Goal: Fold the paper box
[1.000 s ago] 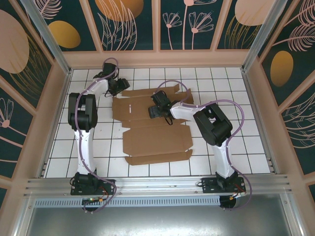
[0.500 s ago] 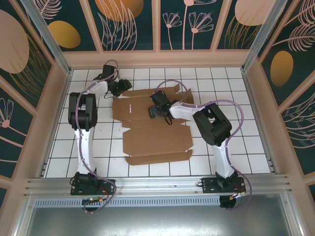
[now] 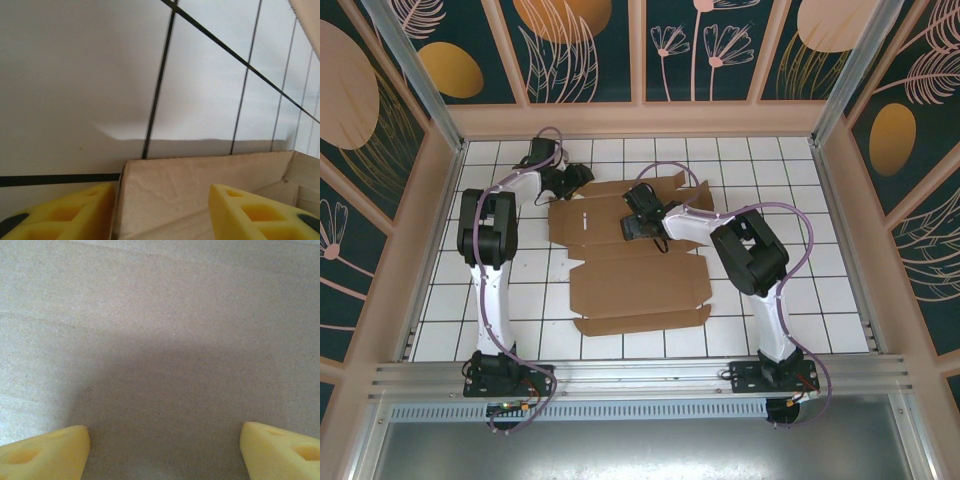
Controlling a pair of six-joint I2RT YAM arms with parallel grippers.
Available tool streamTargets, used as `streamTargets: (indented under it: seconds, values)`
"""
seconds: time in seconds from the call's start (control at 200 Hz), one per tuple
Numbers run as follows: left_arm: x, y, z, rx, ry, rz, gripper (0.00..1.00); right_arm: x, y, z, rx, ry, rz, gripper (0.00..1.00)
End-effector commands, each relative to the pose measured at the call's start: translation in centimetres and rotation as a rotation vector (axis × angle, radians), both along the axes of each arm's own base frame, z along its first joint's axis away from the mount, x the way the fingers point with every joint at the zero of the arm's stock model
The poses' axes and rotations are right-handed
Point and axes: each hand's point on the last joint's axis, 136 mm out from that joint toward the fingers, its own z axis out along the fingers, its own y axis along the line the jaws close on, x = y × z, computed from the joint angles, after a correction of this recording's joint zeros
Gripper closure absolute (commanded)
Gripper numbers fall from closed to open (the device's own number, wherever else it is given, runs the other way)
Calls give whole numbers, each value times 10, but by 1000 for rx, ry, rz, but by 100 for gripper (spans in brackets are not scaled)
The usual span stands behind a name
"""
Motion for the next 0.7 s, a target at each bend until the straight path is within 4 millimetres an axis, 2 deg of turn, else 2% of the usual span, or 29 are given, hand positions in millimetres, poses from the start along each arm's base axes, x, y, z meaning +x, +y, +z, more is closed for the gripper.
streamTargets:
  seconds: [0.0,0.425,0.505,0.591,0.696]
  values:
    - [4,-14,33,-37,-67,-20,48,-70,-49,-93,-230,315,-7,20]
    - [0,-33,22,-28,-39,-53,49,-75,-51,-100,-239,331,-3,21]
    - [1,-23,33,25,-59,-40,50,-76,-53,-100,-244,332,-3,21]
    - [1,-7,55,71,-97,-17,48,-77,-54,-98,-243,332,0,21]
    - [-10,20,79,137,-143,29,46,-78,-55,-97,-231,336,5,22]
